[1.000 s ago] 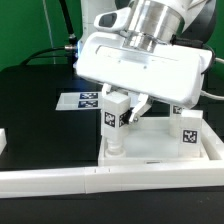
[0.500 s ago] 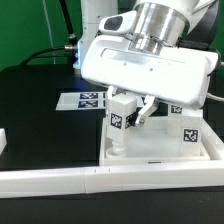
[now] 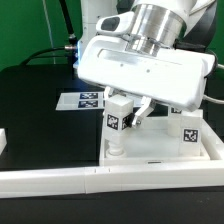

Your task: Assemble square table

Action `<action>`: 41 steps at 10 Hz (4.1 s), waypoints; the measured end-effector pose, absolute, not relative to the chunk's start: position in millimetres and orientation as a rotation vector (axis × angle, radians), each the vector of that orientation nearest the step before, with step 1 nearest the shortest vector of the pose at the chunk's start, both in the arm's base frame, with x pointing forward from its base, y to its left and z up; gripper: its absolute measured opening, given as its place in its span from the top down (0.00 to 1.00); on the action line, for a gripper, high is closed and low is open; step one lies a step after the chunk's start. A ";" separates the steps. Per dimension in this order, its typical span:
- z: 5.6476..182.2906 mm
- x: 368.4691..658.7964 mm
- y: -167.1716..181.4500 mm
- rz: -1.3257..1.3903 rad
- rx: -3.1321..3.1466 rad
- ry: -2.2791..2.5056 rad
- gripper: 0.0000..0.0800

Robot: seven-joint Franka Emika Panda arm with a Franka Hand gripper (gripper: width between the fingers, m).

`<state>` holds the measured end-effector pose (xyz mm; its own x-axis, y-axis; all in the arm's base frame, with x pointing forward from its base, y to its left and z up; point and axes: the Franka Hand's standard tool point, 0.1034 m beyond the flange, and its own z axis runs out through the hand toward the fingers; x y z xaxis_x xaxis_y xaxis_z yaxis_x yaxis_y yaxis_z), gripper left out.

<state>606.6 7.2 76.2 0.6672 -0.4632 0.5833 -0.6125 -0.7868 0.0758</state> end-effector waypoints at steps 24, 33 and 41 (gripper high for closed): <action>154.7 623.4 -4.8 0.816 2.771 -0.824 0.19; 137.6 611.2 -25.2 0.034 2.963 -0.973 0.19; 130.3 623.6 -14.4 0.179 3.062 -1.003 0.19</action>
Offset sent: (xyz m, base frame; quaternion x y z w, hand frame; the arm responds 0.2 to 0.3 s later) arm -0.0009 0.0061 -0.0059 0.0154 -0.0072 0.0057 0.9998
